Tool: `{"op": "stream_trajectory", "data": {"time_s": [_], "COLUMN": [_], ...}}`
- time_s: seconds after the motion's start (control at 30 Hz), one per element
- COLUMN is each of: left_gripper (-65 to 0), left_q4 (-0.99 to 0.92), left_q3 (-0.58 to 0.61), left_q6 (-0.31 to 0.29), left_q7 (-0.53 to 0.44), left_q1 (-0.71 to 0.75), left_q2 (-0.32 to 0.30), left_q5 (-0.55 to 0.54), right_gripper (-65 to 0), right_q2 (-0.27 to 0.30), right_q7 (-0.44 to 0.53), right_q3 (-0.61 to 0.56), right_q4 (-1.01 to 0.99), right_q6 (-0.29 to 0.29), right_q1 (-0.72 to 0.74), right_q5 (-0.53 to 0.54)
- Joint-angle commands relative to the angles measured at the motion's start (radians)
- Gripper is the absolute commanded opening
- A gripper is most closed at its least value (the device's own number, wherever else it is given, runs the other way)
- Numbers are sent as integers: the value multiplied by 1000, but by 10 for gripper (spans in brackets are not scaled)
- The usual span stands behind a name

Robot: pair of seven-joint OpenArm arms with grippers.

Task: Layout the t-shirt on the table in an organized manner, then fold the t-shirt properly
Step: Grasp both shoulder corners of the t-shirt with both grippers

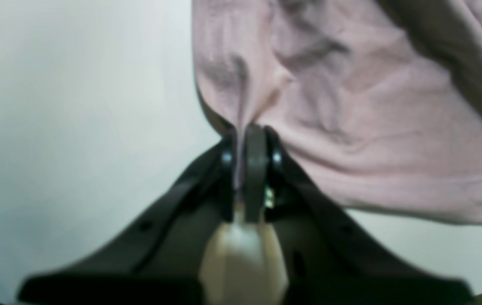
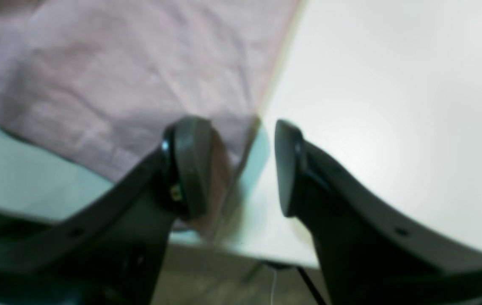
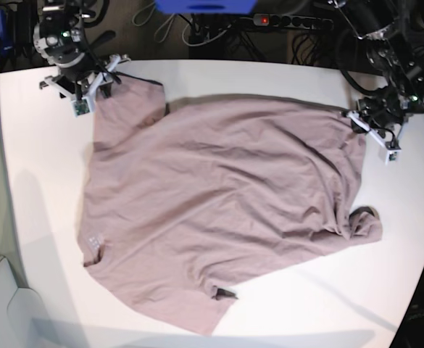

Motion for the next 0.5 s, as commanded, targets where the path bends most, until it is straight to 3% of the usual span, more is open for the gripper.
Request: {"op": "stream_trajectory", "data": {"time_s": [0.0,0.17,0.3,0.47], "left_gripper": [-646,-646,-646,-646], "left_q4": [-1,5,8,33], "left_q3": [5,3,2,0], "left_q6": [1,1,1,0], "left_q7": [36,37,44,45], "left_q1": [2,2,4,4], "left_q2": [-1,-1,-1,-3], "left_q5": [22,22,22,-10], "right_gripper": [-390,-430,-650,-650], "right_q2": [3,4,4,9], "right_q7": [-36,-36,-38,-38], "right_q3": [-2,-5,-2,3], "right_q4": [-19,-75,-85,-3], "right_q6": [2,3,3,3], "right_q1": [-8,-7,7,4], "right_q5": [-13,-12,-10,-10]}}
